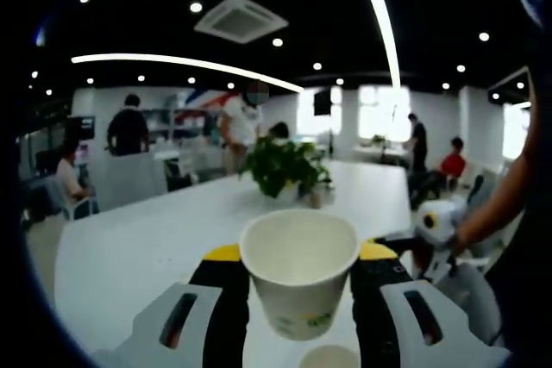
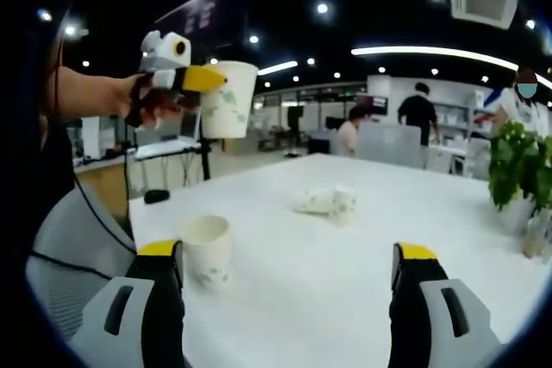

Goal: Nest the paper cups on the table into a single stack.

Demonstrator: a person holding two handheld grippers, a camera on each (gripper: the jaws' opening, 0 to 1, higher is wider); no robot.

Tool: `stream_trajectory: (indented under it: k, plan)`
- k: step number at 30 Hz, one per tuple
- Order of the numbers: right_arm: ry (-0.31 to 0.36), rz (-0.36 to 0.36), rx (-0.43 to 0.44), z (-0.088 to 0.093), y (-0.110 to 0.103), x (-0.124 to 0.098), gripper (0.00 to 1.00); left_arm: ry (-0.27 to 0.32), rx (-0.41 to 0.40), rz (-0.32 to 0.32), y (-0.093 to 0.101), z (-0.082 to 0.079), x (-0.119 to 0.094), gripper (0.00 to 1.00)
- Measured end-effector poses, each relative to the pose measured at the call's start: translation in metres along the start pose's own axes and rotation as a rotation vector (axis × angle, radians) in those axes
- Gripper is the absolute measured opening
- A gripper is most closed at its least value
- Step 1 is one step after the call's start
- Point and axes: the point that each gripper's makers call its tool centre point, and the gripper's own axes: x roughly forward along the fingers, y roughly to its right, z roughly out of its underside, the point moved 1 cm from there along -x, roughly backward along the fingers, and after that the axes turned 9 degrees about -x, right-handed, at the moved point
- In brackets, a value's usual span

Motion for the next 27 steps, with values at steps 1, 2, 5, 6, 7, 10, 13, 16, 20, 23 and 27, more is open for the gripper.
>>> stream_trajectory:
  k: [1, 2, 5, 6, 7, 10, 13, 16, 20, 23, 27]
  plan:
    - [0.0, 0.0, 0.0, 0.0, 0.0, 0.0, 0.99, 0.001, 0.0, 0.0, 0.0, 0.0, 0.0, 0.44]
    - [0.0, -0.001, 0.001, 0.001, 0.0, 0.0, 0.99, 0.003, -0.004, 0.0, 0.002, 0.0, 0.0, 0.44]
    - [-0.004, -0.005, 0.001, 0.002, -0.001, 0.0, 0.99, 0.002, -0.003, 0.0, 0.006, 0.0, 0.0, 0.44]
    - [-0.004, -0.006, 0.001, 0.003, -0.001, 0.0, 0.99, 0.002, 0.0, 0.0, 0.007, 0.0, 0.0, 0.44]
    - [-0.005, -0.006, 0.001, 0.003, -0.001, 0.0, 0.99, 0.0, 0.006, 0.001, 0.009, 0.001, 0.0, 0.44]
    - [-0.003, -0.004, 0.004, 0.002, -0.001, 0.0, 0.99, -0.009, 0.017, 0.002, 0.013, 0.004, -0.001, 0.44]
    - [-0.001, -0.001, 0.007, 0.002, 0.0, 0.001, 0.99, -0.013, 0.02, -0.001, 0.016, 0.007, -0.001, 0.44]
    - [0.0, 0.0, 0.01, 0.002, 0.0, 0.001, 0.99, -0.014, 0.018, 0.001, 0.02, 0.009, -0.003, 0.44]
    - [0.001, 0.001, 0.013, 0.003, 0.0, 0.001, 0.99, -0.013, 0.017, 0.001, 0.023, 0.011, -0.004, 0.43]
    - [0.0, 0.004, 0.015, 0.004, 0.0, 0.0, 0.99, -0.011, 0.015, -0.004, 0.024, 0.014, -0.006, 0.44]
    - [0.0, 0.007, 0.024, 0.004, -0.001, -0.001, 0.99, -0.018, 0.01, -0.006, 0.027, 0.018, -0.01, 0.43]
